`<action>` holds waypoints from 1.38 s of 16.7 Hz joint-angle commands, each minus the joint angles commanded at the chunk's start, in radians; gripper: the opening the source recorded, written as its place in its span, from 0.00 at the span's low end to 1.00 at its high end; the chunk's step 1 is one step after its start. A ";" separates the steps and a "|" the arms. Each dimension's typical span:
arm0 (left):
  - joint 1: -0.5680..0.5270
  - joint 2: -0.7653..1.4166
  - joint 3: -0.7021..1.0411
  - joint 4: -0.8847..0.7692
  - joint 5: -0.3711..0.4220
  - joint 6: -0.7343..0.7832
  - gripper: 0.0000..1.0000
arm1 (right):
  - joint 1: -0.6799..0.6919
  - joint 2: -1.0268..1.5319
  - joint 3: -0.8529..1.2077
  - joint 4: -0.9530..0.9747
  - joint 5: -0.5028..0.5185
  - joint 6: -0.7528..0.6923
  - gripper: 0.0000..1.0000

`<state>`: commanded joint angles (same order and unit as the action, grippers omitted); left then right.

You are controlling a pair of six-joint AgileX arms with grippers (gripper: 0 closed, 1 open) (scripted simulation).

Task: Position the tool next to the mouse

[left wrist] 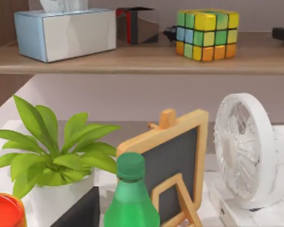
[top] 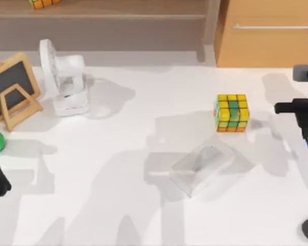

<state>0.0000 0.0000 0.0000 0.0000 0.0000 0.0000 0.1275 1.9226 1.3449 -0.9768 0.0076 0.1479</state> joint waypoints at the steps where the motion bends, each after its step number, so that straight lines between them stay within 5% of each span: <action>1: 0.000 0.000 0.000 0.000 0.000 0.000 1.00 | -0.001 0.001 0.001 0.003 0.001 0.000 0.00; 14: 0.000 0.000 0.000 0.000 0.000 0.000 1.00 | -0.014 0.010 -0.017 0.039 0.068 0.007 0.00; 23: 0.000 0.000 0.000 0.000 0.000 0.000 1.00 | -0.003 0.041 -0.062 0.106 0.002 0.000 0.00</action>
<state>0.0000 0.0000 0.0000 0.0000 0.0000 0.0000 0.1248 1.9637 1.2833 -0.8704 0.0097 0.1476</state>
